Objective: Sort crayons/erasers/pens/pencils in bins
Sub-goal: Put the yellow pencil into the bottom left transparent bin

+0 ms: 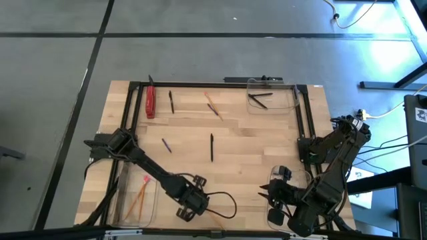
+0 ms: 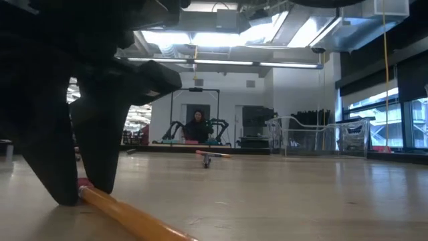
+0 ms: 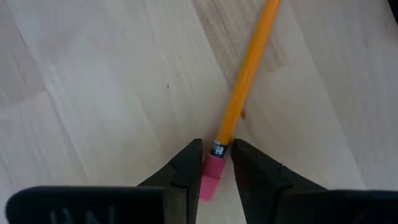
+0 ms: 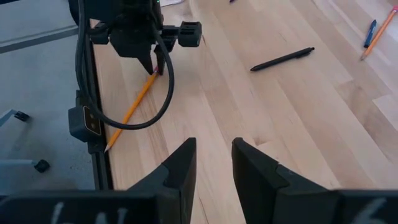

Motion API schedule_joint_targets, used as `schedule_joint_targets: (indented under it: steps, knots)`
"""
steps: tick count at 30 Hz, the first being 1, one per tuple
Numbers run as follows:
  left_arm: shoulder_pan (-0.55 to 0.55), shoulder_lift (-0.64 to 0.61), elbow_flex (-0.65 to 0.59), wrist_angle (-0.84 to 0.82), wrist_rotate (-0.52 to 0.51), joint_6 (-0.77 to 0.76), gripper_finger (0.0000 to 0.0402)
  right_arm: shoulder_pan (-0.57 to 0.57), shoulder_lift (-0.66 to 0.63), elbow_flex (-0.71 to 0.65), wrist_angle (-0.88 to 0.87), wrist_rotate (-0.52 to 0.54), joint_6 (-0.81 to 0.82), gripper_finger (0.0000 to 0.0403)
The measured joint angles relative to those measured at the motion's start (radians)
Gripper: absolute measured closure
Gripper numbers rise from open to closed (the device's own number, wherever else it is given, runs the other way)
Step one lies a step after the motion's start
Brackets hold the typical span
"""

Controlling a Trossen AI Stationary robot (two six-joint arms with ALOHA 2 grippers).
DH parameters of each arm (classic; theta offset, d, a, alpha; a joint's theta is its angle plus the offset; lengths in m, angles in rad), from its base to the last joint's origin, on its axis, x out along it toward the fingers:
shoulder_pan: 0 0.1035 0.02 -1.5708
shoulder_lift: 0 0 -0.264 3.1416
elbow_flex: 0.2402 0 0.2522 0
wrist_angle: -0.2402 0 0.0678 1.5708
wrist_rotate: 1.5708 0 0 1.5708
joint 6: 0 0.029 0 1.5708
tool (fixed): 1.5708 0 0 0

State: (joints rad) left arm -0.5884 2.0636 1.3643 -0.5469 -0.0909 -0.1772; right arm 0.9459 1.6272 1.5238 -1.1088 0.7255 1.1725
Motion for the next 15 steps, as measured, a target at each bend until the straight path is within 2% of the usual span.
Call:
schedule_joint_targets:
  steps: [4, 11, 15]
  knots:
    - [0.000, -0.003, 0.000, 0.003, -0.004, 0.000, 0.0326, 0.000, 0.000, 0.000, 0.000, 0.000, 0.000, 0.0302]
    - [0.009, -0.002, -0.001, -0.004, 0.004, -0.008, 0.0388, 0.000, 0.000, 0.000, 0.000, 0.000, 0.000, 0.0302]
    - [0.010, -0.001, -0.002, -0.010, 0.004, -0.046, 0.0394, 0.000, 0.000, 0.000, 0.000, 0.000, 0.000, 0.0302]
